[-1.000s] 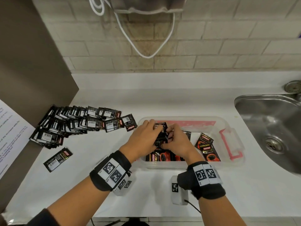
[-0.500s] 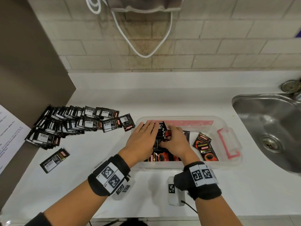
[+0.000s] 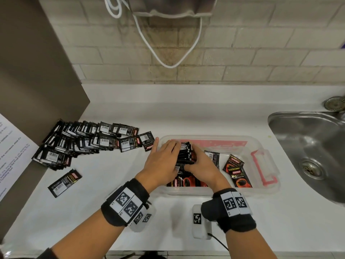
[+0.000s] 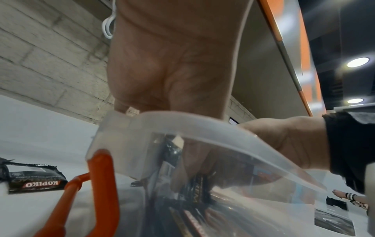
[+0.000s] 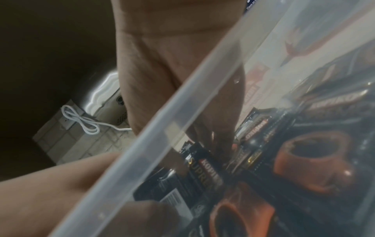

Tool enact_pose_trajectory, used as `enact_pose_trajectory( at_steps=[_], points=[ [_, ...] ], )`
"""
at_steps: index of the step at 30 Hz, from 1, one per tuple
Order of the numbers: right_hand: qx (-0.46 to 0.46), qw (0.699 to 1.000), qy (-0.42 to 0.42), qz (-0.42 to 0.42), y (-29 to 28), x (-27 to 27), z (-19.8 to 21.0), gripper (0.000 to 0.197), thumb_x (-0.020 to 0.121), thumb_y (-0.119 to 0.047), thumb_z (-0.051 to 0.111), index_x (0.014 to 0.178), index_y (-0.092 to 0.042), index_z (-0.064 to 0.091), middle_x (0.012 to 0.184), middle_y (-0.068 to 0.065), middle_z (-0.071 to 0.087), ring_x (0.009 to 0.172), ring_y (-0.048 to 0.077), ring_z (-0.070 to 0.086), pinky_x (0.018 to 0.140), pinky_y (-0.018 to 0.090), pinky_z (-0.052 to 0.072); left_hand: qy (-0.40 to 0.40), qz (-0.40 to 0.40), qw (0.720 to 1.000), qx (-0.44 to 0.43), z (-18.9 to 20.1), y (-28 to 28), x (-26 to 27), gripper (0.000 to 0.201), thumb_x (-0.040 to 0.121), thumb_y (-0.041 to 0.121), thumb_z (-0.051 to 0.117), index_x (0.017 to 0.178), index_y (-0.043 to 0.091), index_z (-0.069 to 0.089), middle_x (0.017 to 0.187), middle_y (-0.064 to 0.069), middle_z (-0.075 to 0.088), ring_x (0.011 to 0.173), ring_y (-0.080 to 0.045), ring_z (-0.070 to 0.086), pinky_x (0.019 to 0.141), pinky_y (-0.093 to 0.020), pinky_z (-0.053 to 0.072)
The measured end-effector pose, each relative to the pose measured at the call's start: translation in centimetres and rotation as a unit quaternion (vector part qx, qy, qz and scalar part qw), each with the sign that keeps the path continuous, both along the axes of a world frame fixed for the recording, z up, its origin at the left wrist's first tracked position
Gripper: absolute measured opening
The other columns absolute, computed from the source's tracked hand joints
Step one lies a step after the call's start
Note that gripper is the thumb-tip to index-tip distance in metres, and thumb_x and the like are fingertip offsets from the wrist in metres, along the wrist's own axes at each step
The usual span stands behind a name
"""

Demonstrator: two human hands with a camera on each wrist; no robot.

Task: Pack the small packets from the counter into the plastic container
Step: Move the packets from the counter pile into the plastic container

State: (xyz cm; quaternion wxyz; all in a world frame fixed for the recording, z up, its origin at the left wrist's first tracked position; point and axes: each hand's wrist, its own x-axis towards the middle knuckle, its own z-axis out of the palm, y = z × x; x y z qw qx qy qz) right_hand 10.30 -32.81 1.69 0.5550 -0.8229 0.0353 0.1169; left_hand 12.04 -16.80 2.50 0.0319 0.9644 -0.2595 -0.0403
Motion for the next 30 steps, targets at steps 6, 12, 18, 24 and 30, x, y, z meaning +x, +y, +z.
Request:
enact_pose_trajectory(
  at_steps=[6, 12, 18, 24, 30],
  points=[
    [-0.042, 0.993, -0.034, -0.102, 0.7, 0.6, 0.6, 0.071, 0.082, -0.005, 0.067, 0.145, -0.016, 0.036, 0.145, 0.009, 0.038, 0.136, 0.029, 0.037, 0.109, 0.050, 0.040, 0.017, -0.012, 0.999, -0.040, 0.5, 1.2, -0.2, 0.095, 0.090, 0.041, 0.062, 0.159, 0.015, 0.003, 0.166, -0.004, 0.007, 0.153, -0.018, 0.001, 0.121, -0.054, -0.013],
    [-0.012, 0.967, -0.161, -0.197, 3.3, 1.0, 3.2, 0.044, 0.086, -0.007, 0.064, 0.124, -0.024, 0.048, 0.122, 0.001, 0.037, 0.119, 0.024, 0.045, 0.098, 0.033, 0.045, 0.009, 0.058, 0.980, -0.191, 1.6, 5.2, 0.1, 0.083, 0.093, 0.043, 0.060, 0.158, 0.022, 0.014, 0.163, 0.001, 0.019, 0.151, -0.012, 0.008, 0.122, -0.049, -0.011],
    [0.024, 0.979, -0.188, -0.075, 9.7, 2.1, 5.1, 0.036, 0.087, -0.004, 0.061, 0.118, -0.022, 0.053, 0.113, 0.000, 0.046, 0.096, 0.006, 0.052, 0.071, 0.005, 0.042, -0.018, 0.250, 0.922, -0.295, 1.7, 12.1, 0.7, 0.060, 0.094, 0.034, 0.064, 0.148, 0.020, 0.042, 0.139, -0.001, 0.046, 0.134, -0.021, 0.040, 0.116, -0.046, 0.024],
    [-0.019, 0.987, -0.109, 0.117, 16.7, 2.6, 3.5, 0.033, 0.090, -0.012, 0.061, 0.119, -0.023, 0.051, 0.120, 0.001, 0.047, 0.106, 0.015, 0.053, 0.086, 0.021, 0.043, -0.071, 0.478, 0.810, -0.334, 0.9, 20.6, 0.7, 0.053, 0.090, 0.029, 0.069, 0.138, 0.016, 0.053, 0.137, -0.015, 0.044, 0.130, -0.033, 0.039, 0.108, -0.047, 0.038],
    [-0.069, 0.960, -0.022, 0.271, 22.9, 2.9, -0.4, 0.044, 0.093, -0.020, 0.060, 0.135, -0.020, 0.045, 0.136, 0.003, 0.049, 0.108, 0.011, 0.048, 0.085, 0.020, 0.039, -0.108, 0.588, 0.742, -0.304, -0.2, 26.2, 0.4, 0.060, 0.085, 0.025, 0.072, 0.137, 0.009, 0.048, 0.140, -0.017, 0.036, 0.134, -0.036, 0.029, 0.109, -0.051, 0.031]
  ],
)
